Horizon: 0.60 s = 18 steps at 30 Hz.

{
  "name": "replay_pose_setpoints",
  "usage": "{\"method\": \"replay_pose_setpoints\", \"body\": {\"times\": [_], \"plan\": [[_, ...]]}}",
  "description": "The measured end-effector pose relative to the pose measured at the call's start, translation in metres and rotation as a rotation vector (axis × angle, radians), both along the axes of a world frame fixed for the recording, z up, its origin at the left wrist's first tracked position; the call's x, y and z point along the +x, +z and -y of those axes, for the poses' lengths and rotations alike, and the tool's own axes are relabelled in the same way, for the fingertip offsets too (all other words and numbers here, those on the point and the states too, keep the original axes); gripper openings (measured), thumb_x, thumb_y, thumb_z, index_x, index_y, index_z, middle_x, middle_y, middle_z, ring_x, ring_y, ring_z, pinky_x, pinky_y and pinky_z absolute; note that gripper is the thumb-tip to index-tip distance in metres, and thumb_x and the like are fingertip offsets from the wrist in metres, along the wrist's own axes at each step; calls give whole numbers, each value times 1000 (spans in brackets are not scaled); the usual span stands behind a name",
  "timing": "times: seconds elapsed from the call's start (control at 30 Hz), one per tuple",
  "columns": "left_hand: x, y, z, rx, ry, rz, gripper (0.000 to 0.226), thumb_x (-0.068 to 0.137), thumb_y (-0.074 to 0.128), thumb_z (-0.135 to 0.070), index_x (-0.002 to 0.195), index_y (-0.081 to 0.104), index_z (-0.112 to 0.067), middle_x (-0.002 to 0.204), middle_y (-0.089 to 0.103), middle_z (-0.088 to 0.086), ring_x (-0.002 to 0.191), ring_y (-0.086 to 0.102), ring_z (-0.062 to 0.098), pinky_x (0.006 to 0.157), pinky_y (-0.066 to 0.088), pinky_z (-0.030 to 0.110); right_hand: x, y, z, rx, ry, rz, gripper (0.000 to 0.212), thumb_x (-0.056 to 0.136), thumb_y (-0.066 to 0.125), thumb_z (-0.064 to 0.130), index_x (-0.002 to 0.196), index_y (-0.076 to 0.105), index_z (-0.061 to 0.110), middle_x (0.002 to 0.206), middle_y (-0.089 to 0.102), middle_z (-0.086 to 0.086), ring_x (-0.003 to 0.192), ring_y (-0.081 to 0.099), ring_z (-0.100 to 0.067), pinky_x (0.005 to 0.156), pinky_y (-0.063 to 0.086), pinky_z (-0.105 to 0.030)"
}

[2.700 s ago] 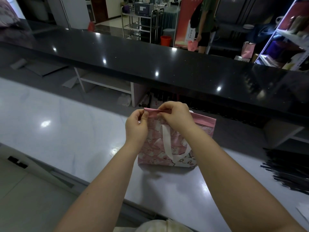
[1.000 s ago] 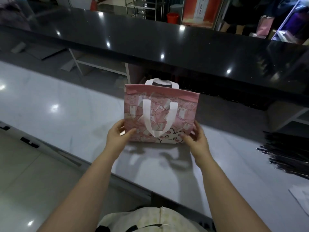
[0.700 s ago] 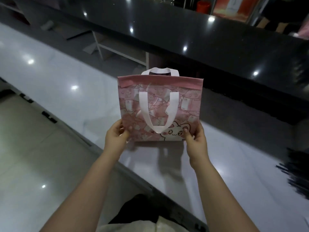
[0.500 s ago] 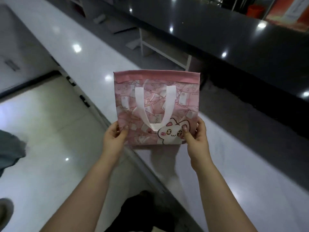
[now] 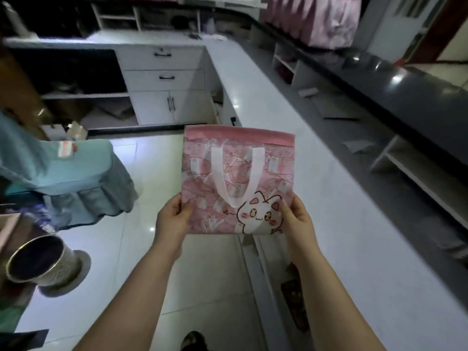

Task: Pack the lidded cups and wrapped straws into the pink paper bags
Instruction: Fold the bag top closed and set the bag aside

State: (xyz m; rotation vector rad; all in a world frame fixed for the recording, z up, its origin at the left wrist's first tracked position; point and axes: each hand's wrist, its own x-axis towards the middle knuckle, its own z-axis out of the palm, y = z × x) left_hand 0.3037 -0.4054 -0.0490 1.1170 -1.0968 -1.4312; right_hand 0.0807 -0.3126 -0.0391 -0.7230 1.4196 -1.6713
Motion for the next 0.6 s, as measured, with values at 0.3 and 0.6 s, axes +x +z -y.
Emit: {"method": "replay_pose_setpoints", "body": {"times": [0.3, 0.6], "plan": [[92, -13, 177, 72, 110, 22, 28, 98, 53, -11, 104, 70, -32, 107, 73, -2, 102, 69, 23, 89, 55, 47, 80, 10, 206, 46, 120, 57, 25, 96, 56, 24, 119, 65, 23, 110, 72, -5, 101, 70, -24, 72, 59, -34], [81, -31, 305, 222, 215, -20, 27, 97, 57, -12, 96, 74, -33, 97, 75, -3, 86, 72, 16, 58, 56, 29, 72, -8, 361, 69, 7, 98, 17, 93, 62, 16, 103, 74, 23, 102, 74, -7, 93, 72, -21, 70, 59, -31]]}}
